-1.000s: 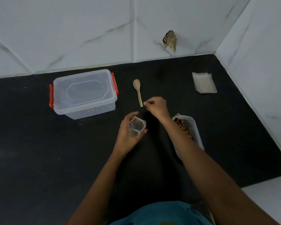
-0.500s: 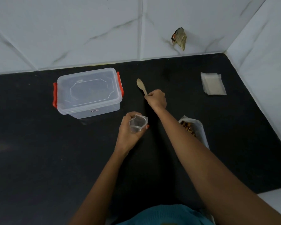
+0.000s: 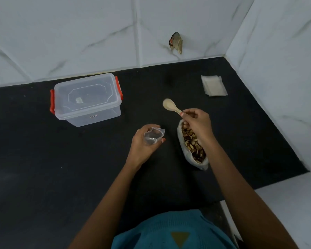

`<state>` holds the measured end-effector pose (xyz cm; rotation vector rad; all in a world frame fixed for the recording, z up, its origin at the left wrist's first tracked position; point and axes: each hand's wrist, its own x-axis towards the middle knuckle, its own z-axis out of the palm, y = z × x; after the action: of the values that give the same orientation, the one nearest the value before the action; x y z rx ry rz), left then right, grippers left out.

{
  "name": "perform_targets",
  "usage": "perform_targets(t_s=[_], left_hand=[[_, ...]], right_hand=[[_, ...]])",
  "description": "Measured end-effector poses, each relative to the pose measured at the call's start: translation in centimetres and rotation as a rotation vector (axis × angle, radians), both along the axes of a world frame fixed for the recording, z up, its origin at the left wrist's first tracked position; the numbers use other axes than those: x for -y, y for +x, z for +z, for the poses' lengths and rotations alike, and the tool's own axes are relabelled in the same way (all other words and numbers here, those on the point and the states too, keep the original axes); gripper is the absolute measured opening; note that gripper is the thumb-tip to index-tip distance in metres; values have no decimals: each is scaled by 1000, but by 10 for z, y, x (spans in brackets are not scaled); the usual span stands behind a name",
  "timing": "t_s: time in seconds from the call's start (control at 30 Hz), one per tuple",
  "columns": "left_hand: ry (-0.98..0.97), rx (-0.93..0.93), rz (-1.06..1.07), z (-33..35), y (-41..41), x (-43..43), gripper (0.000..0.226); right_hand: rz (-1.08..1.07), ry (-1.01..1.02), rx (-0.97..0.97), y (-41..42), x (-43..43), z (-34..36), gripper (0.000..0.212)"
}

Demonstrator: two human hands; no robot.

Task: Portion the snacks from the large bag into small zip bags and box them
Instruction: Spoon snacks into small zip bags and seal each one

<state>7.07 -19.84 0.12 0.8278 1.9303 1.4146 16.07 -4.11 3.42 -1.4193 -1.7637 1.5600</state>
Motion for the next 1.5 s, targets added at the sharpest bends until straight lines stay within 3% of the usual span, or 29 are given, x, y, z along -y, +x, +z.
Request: perform_targets(t_s=[0.37, 0.53, 0.67, 0.83, 1.1, 1.5], left_hand=[[-110, 42, -163, -13, 45, -9, 37], [-169, 99, -201, -20, 55, -16, 63], [-238, 137, -266, -26, 59, -21, 71], [-249, 172, -291, -32, 62, -25, 56], [-195, 220, -325, -30, 62, -27, 32], [-147, 259, -338, -27, 65, -28, 29]], right_hand=[[-166, 261, 26, 112, 13, -8, 9], [-86, 536, 159, 121, 24, -19, 10], [56, 627, 256, 122, 32, -25, 16], [11, 548, 228, 118, 36, -32, 17], [-140, 244, 136, 121, 23, -29, 14], [-234, 11, 21, 125, 17, -27, 9]])
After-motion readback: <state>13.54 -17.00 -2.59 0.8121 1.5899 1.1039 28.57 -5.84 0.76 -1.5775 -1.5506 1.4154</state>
